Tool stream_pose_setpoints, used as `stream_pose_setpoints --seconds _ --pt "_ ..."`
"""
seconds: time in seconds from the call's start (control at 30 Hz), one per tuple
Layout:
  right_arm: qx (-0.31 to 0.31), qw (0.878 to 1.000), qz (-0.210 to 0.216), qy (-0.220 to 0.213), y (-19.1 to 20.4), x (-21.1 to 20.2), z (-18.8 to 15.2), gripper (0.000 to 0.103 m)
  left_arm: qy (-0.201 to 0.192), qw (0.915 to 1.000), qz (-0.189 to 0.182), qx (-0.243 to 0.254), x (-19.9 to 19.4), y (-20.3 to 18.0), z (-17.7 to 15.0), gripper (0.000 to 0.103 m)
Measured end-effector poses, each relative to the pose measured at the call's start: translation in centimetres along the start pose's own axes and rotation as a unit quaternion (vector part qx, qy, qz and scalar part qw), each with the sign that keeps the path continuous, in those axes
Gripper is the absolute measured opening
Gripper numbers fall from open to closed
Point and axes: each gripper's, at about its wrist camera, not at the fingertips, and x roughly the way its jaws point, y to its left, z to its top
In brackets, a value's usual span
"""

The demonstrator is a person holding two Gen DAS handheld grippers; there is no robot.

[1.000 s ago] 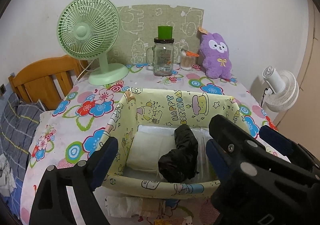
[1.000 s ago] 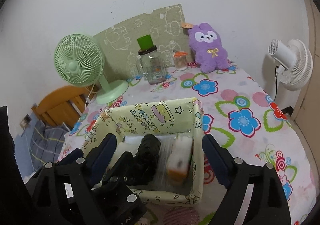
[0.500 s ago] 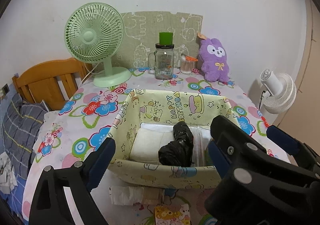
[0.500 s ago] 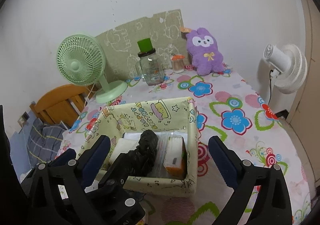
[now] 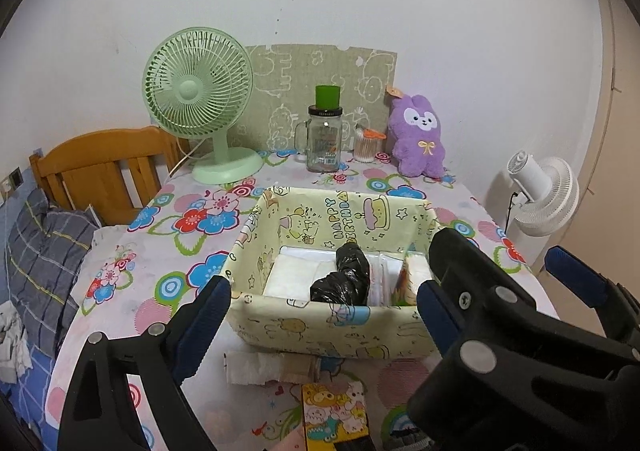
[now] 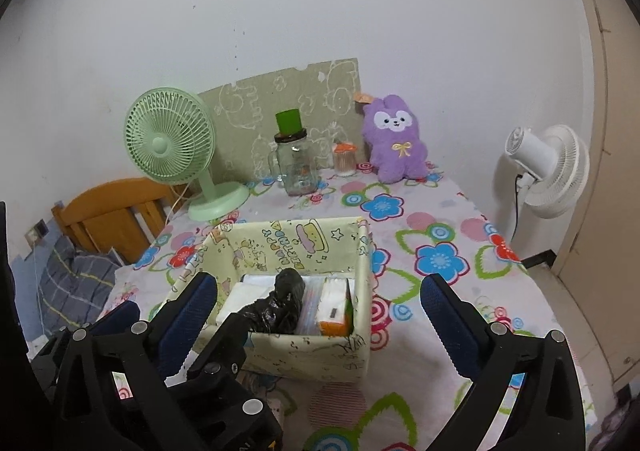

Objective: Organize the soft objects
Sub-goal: 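Withdraw both tools from the box toward the items in front of it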

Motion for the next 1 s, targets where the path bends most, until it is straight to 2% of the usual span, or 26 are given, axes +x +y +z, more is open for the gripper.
stream_pose_setpoints --seconds 0.53,1.0 --pt "-0.002 1.0 -0.002 -0.014 -0.1 -3.8 -2.0 0.103 -0.017 0.9998 0.01 -0.005 -3.5 -0.3 -2.2 0.095" --pt "-0.012 1.0 -0.004 -0.014 -0.1 -5.5 -4.0 0.103 -0.017 0.9998 0.006 -0.006 -4.6 -0.4 -4.4 0.095"
